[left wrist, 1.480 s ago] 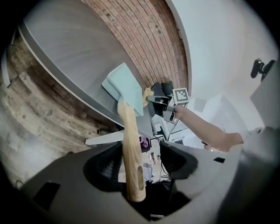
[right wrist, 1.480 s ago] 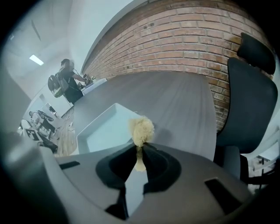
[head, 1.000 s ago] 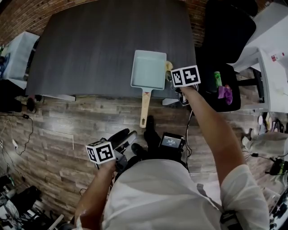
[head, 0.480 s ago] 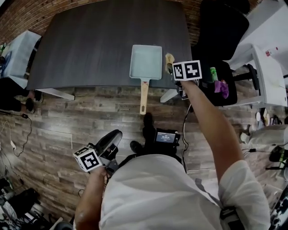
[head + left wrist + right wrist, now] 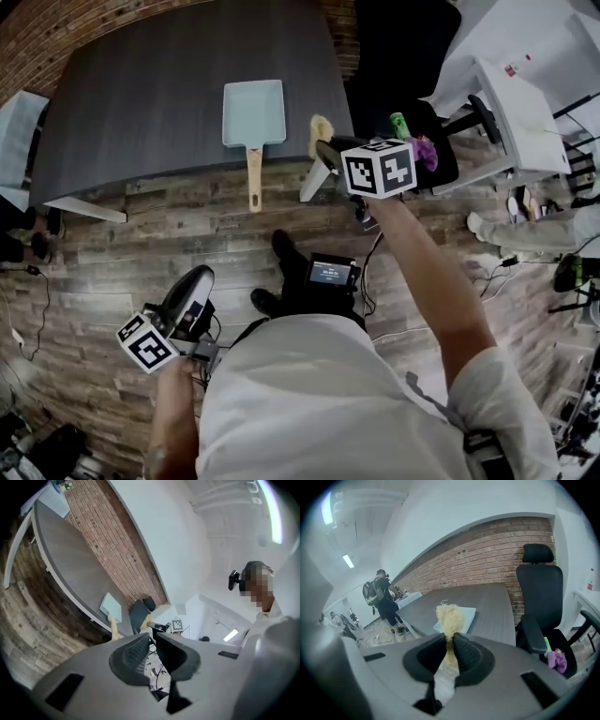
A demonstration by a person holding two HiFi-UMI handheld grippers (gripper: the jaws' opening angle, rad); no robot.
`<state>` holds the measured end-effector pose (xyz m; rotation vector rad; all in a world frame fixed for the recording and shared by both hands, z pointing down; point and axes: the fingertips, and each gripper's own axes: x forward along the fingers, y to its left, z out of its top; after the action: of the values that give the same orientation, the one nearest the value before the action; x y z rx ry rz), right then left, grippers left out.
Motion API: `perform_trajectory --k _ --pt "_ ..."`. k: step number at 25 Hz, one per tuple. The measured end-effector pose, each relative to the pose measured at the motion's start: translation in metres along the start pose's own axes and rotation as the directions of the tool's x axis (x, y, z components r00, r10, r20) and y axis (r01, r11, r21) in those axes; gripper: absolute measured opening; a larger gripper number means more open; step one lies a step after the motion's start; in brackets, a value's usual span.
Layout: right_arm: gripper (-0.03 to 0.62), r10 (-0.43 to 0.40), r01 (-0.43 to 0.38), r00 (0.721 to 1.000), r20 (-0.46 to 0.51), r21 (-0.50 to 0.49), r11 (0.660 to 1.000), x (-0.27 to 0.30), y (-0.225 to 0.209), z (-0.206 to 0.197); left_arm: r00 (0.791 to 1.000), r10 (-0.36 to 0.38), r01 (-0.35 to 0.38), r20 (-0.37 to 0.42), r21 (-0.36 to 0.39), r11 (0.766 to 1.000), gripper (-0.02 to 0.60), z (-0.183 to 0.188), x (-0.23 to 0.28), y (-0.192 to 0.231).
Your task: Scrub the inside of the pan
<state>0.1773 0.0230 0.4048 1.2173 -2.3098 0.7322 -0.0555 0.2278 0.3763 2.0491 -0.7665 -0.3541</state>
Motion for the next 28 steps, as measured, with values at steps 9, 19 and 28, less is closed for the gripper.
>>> perform_trajectory --k 9,19,28 --pt "0.046 0.111 -0.108 0.989 0.101 -0.033 0.994 -0.074 0.053 -0.009 0.999 -0.035 0.032 0.028 0.117 0.993 0.052 0.007 0.015 -0.048" --pt "0.047 0.244 -0.223 0.959 0.146 -0.143 0.964 -0.148 0.082 -0.015 0.995 -0.077 0.067 0.062 0.141 0.988 0.052 -0.009 0.065 -0.097" --pt "0.046 0.308 -0.29 0.934 0.181 -0.121 0.949 -0.176 0.072 -0.029 0.995 -0.097 0.092 0.032 0.147 0.985 0.052 -0.042 0.092 -0.128"
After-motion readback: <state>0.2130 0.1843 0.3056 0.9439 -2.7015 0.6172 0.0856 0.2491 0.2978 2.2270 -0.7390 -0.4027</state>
